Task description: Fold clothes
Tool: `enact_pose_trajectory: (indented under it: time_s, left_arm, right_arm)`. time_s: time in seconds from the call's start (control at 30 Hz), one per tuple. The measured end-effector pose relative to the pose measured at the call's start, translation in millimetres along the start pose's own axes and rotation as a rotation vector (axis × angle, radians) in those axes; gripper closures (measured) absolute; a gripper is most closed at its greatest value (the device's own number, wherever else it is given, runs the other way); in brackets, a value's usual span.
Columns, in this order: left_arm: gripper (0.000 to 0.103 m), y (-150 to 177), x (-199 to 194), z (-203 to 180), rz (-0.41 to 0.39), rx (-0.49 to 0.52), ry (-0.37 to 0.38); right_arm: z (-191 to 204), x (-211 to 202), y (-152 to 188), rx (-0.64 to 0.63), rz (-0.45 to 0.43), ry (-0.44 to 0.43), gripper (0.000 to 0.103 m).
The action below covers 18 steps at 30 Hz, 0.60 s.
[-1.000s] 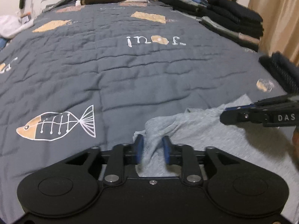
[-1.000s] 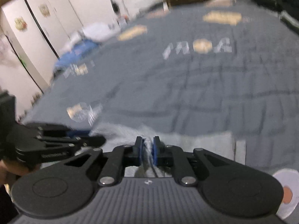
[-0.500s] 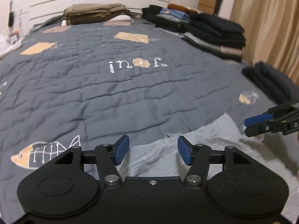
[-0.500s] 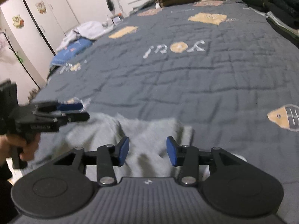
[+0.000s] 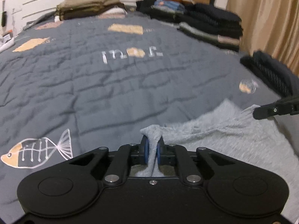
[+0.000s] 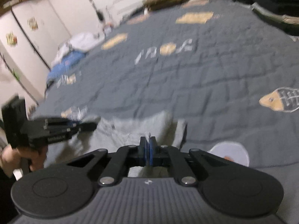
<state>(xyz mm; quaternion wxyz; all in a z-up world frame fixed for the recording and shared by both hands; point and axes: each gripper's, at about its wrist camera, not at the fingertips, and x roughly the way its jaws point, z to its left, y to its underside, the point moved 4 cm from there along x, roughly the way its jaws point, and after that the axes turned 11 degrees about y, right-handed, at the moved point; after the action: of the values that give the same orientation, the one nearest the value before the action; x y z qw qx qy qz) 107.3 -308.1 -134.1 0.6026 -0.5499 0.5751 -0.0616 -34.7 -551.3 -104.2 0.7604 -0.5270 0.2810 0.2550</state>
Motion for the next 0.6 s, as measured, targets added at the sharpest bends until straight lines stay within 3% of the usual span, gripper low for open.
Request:
enact_pose_trajectory:
  time_s: [0.07,0.13,0.23,0.37,0.5,0.6]
  left_arm:
    - [0.094,-3.2,-1.3,0.5,-0.008,-0.020,0.007]
    - [0.085,-0.8,4.9,1.4,0.024,-0.028,-0.012]
    - [0.057,6.6,13.6,2.0,0.066,-0.001,-0.077]
    - [0.054,-0.5,1.1,5.4,0.029,-0.019,-0.080]
    - [0.047,-14.6,-16.0,4.9,-0.050,-0.092,-0.008]
    - [0.046,-15.6,-15.4,-3.7,-0.043,-0.120,0.073]
  right_arm:
    - [-3.9,-4.4,-4.4,0.015,-0.030,-0.002,0.101]
    - [-7.9,1.4,-3.4,0.005,-0.024,0.012,0.101]
    - [-8.3,20.0,7.0,-0.047,0.006,0.080,0.097]
    - [-12.4,35.1,15.9,-0.055,0.091,0.110,0.096]
    - [-11.5,9.0,0.9,-0.030,0.029,0.089,0.090]
    - [-5.9,-8.5,-6.6,0.011,0.001,-0.006,0.080]
